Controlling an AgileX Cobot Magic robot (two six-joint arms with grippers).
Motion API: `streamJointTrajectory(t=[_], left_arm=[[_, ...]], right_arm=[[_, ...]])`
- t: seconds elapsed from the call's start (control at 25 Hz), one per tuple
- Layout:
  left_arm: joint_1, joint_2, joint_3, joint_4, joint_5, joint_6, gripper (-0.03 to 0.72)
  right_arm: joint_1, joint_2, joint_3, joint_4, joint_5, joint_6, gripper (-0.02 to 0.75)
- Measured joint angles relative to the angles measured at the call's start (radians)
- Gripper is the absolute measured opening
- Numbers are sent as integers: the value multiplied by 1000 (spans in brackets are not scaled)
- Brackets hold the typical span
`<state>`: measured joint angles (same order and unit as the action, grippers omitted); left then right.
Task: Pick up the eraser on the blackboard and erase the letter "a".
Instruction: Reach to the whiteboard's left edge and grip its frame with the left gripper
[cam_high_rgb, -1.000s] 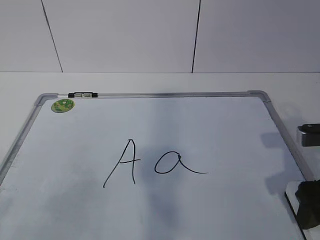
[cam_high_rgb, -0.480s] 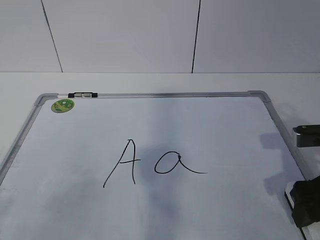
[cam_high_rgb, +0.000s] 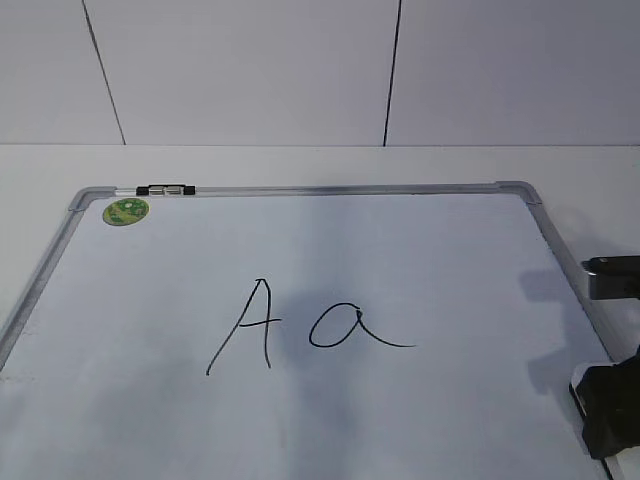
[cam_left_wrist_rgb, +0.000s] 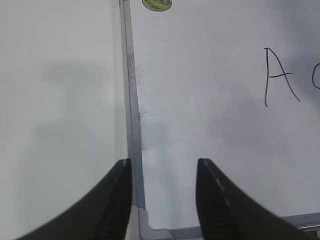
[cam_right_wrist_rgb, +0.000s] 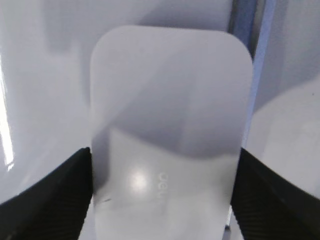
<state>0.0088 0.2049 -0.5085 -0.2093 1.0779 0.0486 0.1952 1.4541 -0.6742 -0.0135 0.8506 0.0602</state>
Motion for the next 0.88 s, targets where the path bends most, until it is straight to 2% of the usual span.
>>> streamJointTrajectory(t=[0.32,0.88], left_arm=[[0,0,0,0,0,0,323],[0,0,0,0,0,0,323]], right_arm=[[0,0,0,-4,0,8,559],[0,0,0,-6,0,10,550]])
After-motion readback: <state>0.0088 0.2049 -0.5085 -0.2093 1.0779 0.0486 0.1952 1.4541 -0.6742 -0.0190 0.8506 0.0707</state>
